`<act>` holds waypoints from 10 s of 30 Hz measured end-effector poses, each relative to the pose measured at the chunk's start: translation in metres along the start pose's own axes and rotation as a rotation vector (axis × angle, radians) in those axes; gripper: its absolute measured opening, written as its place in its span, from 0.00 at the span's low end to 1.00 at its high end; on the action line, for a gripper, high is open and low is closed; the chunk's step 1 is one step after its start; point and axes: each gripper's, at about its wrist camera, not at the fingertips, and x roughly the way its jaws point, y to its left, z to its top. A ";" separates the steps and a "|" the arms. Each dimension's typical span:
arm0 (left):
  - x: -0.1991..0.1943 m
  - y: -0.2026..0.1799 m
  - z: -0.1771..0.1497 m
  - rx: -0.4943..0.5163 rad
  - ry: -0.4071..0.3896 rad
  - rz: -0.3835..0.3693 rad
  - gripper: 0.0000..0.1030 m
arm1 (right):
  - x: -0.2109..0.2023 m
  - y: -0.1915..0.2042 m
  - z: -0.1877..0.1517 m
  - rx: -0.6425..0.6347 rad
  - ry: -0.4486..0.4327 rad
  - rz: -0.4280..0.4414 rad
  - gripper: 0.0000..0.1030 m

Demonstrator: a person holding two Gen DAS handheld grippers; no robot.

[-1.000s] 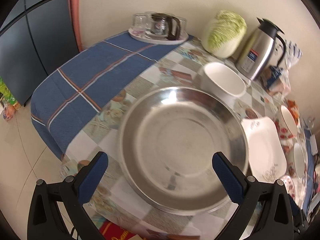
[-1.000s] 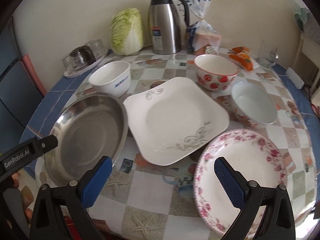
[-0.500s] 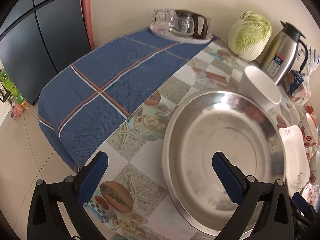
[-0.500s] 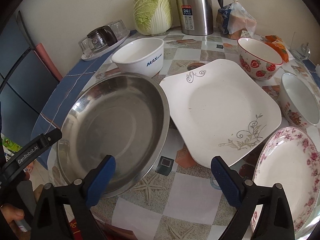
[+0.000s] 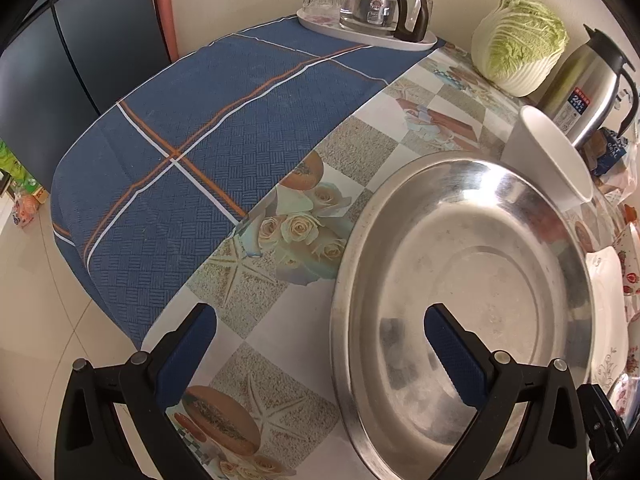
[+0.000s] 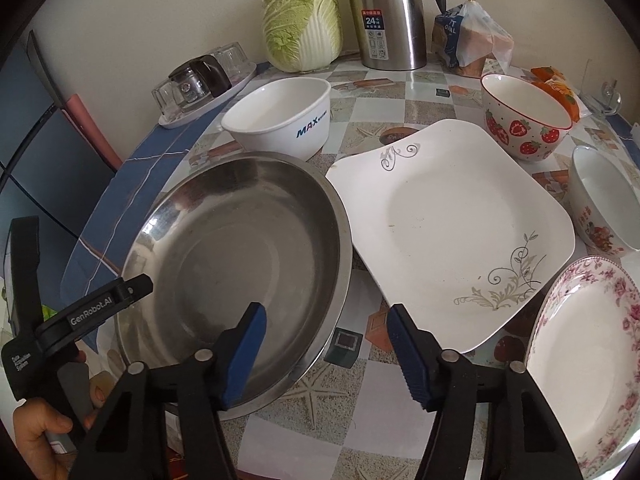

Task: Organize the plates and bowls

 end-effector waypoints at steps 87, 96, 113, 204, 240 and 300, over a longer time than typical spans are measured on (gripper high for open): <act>-0.075 -0.193 0.020 0.204 -0.089 -0.087 0.34 | -0.096 -0.153 0.053 0.180 -0.180 0.138 0.14; -0.048 -0.221 0.007 0.206 -0.021 -0.103 0.34 | -0.079 -0.195 0.047 0.263 -0.123 0.113 0.14; -0.030 -0.226 0.009 0.159 0.013 -0.162 0.34 | -0.062 -0.204 0.050 0.263 -0.100 0.051 0.14; -0.046 -0.229 0.012 0.275 0.065 -0.092 0.86 | -0.064 -0.158 0.066 0.056 -0.069 -0.220 0.70; -0.067 -0.225 0.000 0.258 -0.067 -0.107 0.92 | -0.061 -0.153 0.043 0.013 -0.102 -0.234 1.00; -0.094 -0.285 -0.156 0.504 0.012 -0.266 0.99 | -0.094 -0.257 -0.040 0.344 -0.031 -0.134 1.00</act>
